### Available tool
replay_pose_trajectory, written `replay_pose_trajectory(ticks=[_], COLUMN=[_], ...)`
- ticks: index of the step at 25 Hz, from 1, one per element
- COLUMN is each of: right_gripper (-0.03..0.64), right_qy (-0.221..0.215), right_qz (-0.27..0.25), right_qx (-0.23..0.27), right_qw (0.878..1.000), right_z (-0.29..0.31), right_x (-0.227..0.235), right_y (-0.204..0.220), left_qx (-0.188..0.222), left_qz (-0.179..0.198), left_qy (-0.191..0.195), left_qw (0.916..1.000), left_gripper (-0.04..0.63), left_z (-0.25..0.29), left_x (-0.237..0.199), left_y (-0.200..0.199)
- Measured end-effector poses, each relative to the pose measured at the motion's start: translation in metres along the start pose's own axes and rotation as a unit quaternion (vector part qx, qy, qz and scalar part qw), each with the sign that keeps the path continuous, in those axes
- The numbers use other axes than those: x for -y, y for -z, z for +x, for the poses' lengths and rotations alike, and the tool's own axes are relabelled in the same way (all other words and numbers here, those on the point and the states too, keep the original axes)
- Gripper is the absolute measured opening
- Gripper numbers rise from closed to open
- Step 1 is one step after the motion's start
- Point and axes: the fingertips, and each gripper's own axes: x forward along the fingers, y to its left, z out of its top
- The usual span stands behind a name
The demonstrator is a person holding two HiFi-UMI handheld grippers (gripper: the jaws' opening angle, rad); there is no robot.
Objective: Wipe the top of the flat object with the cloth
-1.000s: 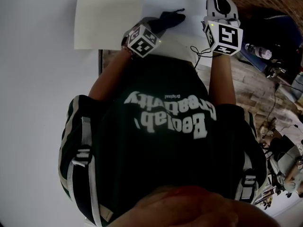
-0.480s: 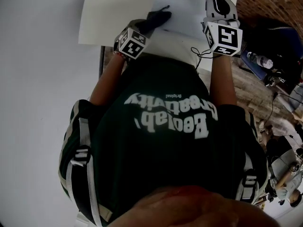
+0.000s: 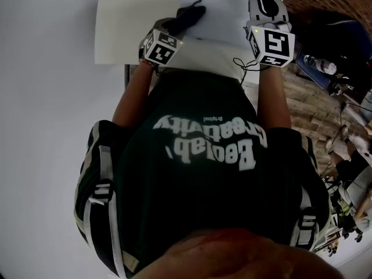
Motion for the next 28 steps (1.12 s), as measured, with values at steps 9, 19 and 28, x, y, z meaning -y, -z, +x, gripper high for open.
replay_pose_trajectory(ticks=[9,19,28], right_gripper=[-0.005,-0.005,-0.005], right_qy=[0.017,0.026,0.043], right_qz=[0.004,-0.002,-0.002], right_qx=[-0.018,-0.039,-0.056], right_qw=[1.0,0.999,0.997], right_z=[0.002,0.009,0.009], right_x=[0.016,0.01,0.018], right_y=[0.014,0.022,0.029], left_qx=[0.016,0.032,0.042], left_qz=[-0.003,-0.009,-0.02], left_qy=[-0.021,-0.042,-0.035], left_qw=[0.9996,0.9986,0.9983], left_gripper=[0.147,0.149,0.147], left_z=[0.029,0.063,0.07], left_x=[-0.032,-0.084,-0.089], left_y=[-0.037,-0.068,-0.074])
